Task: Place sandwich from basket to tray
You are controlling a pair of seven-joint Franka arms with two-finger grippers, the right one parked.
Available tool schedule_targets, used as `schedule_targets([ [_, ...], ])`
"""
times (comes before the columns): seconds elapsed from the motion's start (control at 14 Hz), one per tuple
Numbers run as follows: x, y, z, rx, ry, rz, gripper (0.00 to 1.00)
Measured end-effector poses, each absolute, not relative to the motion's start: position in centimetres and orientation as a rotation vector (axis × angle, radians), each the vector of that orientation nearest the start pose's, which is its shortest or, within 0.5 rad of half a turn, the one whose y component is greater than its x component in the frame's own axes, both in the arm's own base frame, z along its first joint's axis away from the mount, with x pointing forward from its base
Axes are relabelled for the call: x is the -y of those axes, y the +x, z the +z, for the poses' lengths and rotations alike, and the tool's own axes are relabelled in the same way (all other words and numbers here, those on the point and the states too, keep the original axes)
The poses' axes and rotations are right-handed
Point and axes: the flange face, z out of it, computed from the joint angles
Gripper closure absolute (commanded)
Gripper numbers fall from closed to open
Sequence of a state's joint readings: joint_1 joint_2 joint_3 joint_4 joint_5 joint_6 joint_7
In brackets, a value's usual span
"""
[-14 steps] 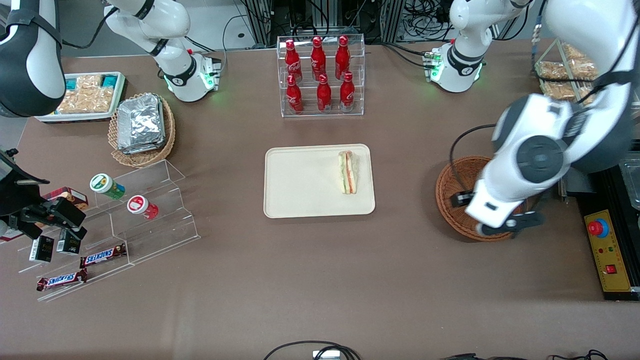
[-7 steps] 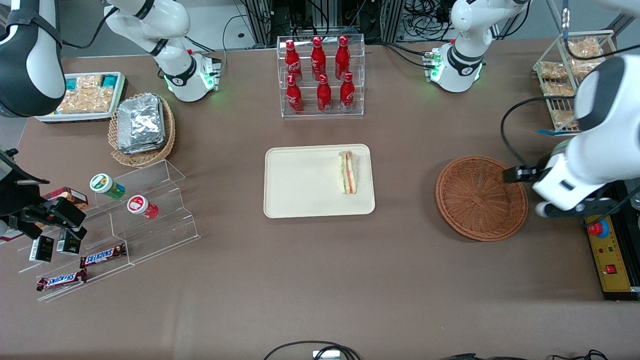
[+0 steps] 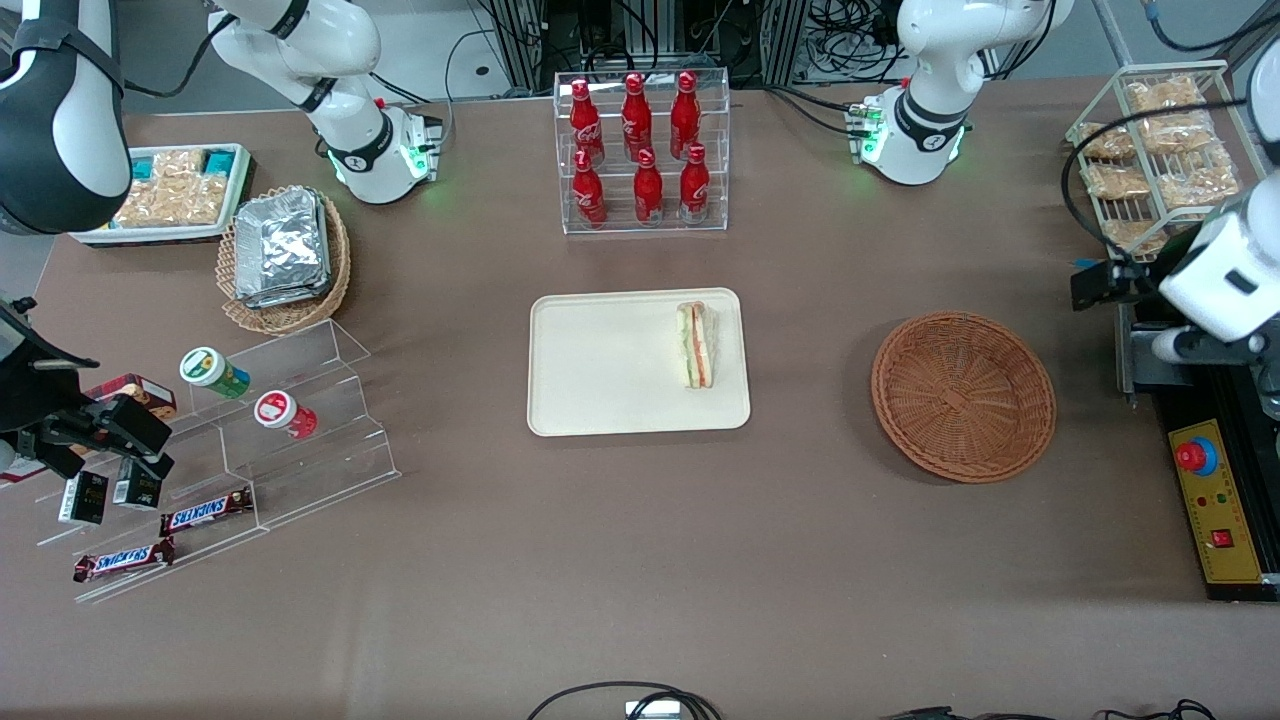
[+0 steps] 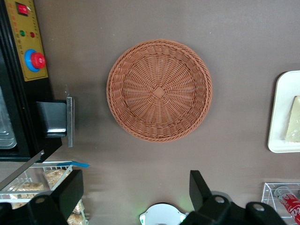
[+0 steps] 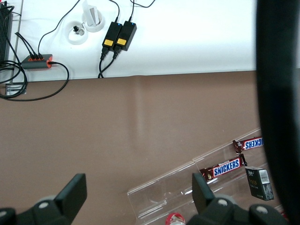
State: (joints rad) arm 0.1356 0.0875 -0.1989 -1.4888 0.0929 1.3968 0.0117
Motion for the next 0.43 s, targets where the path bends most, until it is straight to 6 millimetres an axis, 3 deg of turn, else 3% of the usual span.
schedule_targets([
  [0.21,2.7,54.2,62.7,-0.223,-3.043,0.233,0.00],
  [0.43,2.8,53.3,63.7,-0.264,-3.049,0.216,0.00],
])
